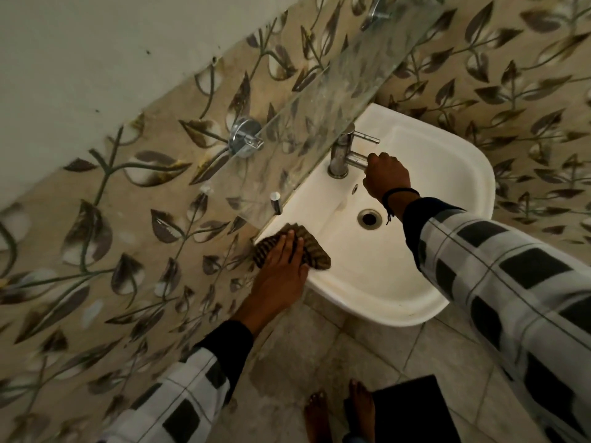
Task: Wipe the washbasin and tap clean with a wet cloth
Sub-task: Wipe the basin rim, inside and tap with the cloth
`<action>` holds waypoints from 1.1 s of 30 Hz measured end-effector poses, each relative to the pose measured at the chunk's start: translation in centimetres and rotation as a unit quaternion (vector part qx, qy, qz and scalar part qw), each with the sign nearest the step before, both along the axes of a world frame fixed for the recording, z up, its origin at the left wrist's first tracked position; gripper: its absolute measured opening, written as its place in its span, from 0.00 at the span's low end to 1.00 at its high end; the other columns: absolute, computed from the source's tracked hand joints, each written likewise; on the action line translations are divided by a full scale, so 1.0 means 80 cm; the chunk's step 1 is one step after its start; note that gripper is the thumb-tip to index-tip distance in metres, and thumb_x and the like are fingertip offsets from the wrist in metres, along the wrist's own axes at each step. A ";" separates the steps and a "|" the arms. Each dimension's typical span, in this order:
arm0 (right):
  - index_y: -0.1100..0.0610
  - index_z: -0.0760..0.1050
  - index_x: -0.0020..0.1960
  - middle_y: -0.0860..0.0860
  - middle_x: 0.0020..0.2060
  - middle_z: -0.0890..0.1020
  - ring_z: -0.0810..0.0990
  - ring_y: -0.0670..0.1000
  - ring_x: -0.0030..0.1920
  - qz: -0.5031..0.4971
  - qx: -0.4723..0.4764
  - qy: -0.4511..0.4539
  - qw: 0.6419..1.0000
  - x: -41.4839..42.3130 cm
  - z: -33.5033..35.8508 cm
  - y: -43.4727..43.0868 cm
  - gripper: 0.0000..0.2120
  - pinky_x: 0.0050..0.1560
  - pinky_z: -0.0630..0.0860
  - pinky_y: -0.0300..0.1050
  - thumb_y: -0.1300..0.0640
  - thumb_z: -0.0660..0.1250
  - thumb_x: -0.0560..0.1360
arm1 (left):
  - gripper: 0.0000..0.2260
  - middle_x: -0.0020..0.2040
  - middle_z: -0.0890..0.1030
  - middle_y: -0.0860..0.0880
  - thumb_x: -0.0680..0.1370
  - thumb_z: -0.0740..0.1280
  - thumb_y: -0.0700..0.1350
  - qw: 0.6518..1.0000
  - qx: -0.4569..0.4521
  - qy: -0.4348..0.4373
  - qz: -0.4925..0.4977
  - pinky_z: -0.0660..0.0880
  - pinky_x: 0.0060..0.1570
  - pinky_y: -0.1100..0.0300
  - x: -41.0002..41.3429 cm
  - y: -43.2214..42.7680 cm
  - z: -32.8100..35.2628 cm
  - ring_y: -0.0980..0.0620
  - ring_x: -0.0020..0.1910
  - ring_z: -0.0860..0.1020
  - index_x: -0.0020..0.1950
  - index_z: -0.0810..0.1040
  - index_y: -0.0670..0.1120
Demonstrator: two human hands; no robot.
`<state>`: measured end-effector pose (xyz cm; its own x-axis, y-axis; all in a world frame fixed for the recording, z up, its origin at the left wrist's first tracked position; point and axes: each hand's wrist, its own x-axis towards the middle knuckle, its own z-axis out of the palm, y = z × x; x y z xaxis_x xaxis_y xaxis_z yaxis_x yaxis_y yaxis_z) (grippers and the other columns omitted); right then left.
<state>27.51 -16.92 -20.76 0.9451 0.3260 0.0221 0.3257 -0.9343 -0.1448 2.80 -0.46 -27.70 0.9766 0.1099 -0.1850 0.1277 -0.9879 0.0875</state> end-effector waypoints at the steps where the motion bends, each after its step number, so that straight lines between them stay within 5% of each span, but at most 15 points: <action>1: 0.63 0.71 0.62 0.63 0.57 0.76 0.75 0.64 0.57 -0.001 0.000 0.000 1.000 0.000 0.000 0.000 0.16 0.51 0.74 0.54 0.59 0.64 0.76 | 0.28 0.82 0.41 0.43 0.86 0.48 0.53 1.000 -0.006 0.004 -0.013 0.43 0.78 0.54 -0.004 -0.008 -0.001 0.46 0.81 0.41 0.82 0.43 0.45; 11: 0.63 0.71 0.62 0.63 0.58 0.75 0.75 0.65 0.58 0.001 -0.002 0.000 1.000 -0.001 0.000 0.000 0.15 0.52 0.74 0.55 0.58 0.62 0.78 | 0.26 0.82 0.42 0.50 0.85 0.47 0.57 0.995 0.012 -0.007 -0.096 0.51 0.77 0.53 0.032 0.008 -0.007 0.50 0.81 0.42 0.82 0.43 0.53; 17: 0.64 0.71 0.63 0.64 0.58 0.76 0.75 0.65 0.58 -0.004 0.002 0.003 1.000 -0.001 -0.001 0.001 0.15 0.53 0.74 0.55 0.59 0.62 0.78 | 0.28 0.82 0.43 0.49 0.85 0.50 0.56 0.996 -0.042 -0.001 -0.085 0.44 0.79 0.49 0.060 0.026 0.000 0.49 0.81 0.43 0.82 0.45 0.50; 20: 0.63 0.67 0.70 0.64 0.64 0.73 0.72 0.65 0.63 -0.016 0.015 0.031 0.999 -0.007 0.003 0.001 0.21 0.61 0.71 0.57 0.61 0.61 0.78 | 0.29 0.82 0.42 0.50 0.84 0.52 0.57 0.995 -0.065 0.017 -0.078 0.44 0.79 0.49 0.061 0.025 -0.001 0.49 0.81 0.43 0.82 0.44 0.51; 22: 0.61 0.60 0.76 0.63 0.73 0.65 0.63 0.63 0.73 -0.004 0.028 0.011 1.000 -0.031 0.004 0.005 0.29 0.71 0.61 0.56 0.61 0.62 0.77 | 0.29 0.82 0.39 0.52 0.85 0.50 0.58 0.992 -0.088 0.071 -0.064 0.43 0.79 0.50 0.070 0.029 0.003 0.51 0.81 0.40 0.82 0.41 0.52; 24: 0.60 0.62 0.76 0.60 0.75 0.63 0.60 0.60 0.76 0.033 0.085 -0.037 0.995 -0.082 -0.007 0.017 0.28 0.74 0.57 0.54 0.62 0.61 0.76 | 0.28 0.82 0.44 0.51 0.86 0.53 0.54 0.960 -0.267 0.082 0.001 0.46 0.78 0.55 0.080 0.032 0.017 0.53 0.81 0.44 0.82 0.45 0.50; 26: 0.59 0.71 0.71 0.58 0.69 0.72 0.69 0.59 0.70 0.050 0.172 -0.019 0.984 -0.149 -0.026 0.035 0.22 0.67 0.67 0.51 0.61 0.60 0.77 | 0.24 0.81 0.55 0.45 0.86 0.55 0.44 0.848 -0.518 0.034 0.106 0.58 0.73 0.64 0.083 0.035 0.036 0.53 0.78 0.57 0.81 0.53 0.43; 28: 0.58 0.77 0.65 0.55 0.64 0.77 0.75 0.57 0.63 0.069 0.218 0.020 0.973 -0.204 -0.045 0.056 0.17 0.59 0.74 0.48 0.60 0.61 0.77 | 0.20 0.77 0.64 0.39 0.86 0.53 0.37 0.745 -0.632 -0.035 0.210 0.67 0.63 0.67 0.083 0.038 0.050 0.51 0.71 0.66 0.78 0.59 0.37; 30: 0.58 0.75 0.68 0.55 0.68 0.74 0.72 0.58 0.67 0.085 0.228 0.054 0.968 -0.236 -0.061 0.078 0.18 0.63 0.72 0.49 0.58 0.61 0.79 | 0.18 0.74 0.69 0.36 0.85 0.54 0.36 0.735 -0.616 -0.083 0.270 0.67 0.68 0.59 0.084 0.043 0.062 0.47 0.69 0.70 0.75 0.64 0.37; 33: 0.56 0.61 0.77 0.56 0.78 0.58 0.53 0.57 0.79 0.106 0.204 0.121 0.966 -0.262 -0.080 0.096 0.23 0.77 0.56 0.52 0.53 0.54 0.84 | 0.19 0.71 0.74 0.39 0.84 0.61 0.45 0.786 -0.534 -0.103 0.293 0.66 0.73 0.47 0.083 0.056 0.071 0.43 0.70 0.72 0.73 0.70 0.39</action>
